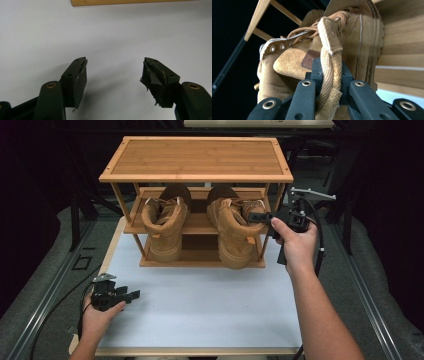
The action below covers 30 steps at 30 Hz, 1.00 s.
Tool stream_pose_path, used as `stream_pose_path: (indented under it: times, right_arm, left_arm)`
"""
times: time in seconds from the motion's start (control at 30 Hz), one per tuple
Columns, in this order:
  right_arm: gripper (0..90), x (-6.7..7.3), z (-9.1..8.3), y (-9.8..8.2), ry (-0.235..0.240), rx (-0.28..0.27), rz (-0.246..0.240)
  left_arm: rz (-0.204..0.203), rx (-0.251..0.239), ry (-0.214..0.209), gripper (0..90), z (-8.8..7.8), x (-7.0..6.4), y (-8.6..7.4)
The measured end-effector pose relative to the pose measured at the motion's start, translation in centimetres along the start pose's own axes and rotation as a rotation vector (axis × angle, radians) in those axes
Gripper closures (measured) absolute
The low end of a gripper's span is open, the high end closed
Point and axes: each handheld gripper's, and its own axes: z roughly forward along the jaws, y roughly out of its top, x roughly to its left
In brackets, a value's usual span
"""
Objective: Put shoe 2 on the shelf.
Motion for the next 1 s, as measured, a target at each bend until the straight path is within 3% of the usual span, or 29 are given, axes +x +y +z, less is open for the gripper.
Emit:
stream_pose_path:
  times: [0.13,0.43,0.63,0.7,0.8,1.0]
  right_arm:
    - [80.8,-0.2,0.9,0.0,0.008,-0.027,0.018]
    - [80.5,0.6,2.8,-0.5,-0.054,-0.097,-0.024]
    - [78.2,0.6,3.5,-0.6,-0.065,-0.070,-0.018]
    - [73.6,0.4,3.5,-0.4,-0.053,-0.070,0.009]
    - [63.4,0.6,3.8,-0.4,-0.060,-0.087,-0.024]
    - [56.8,0.6,3.6,-0.2,-0.050,-0.081,-0.008]
  left_arm:
    - [-0.002,-0.002,0.000,36.5,0.0,0.1,0.0]
    - [0.002,-0.001,-0.001,36.5,0.0,0.0,0.0]
    - [0.005,0.000,0.000,36.4,0.1,0.0,0.0]
    - [0.007,0.003,-0.001,36.4,0.1,0.0,0.1]
    - [0.012,-0.003,0.001,36.5,0.0,-0.2,0.1]
    - [-0.002,-0.010,-0.003,36.4,-0.1,0.0,0.1]
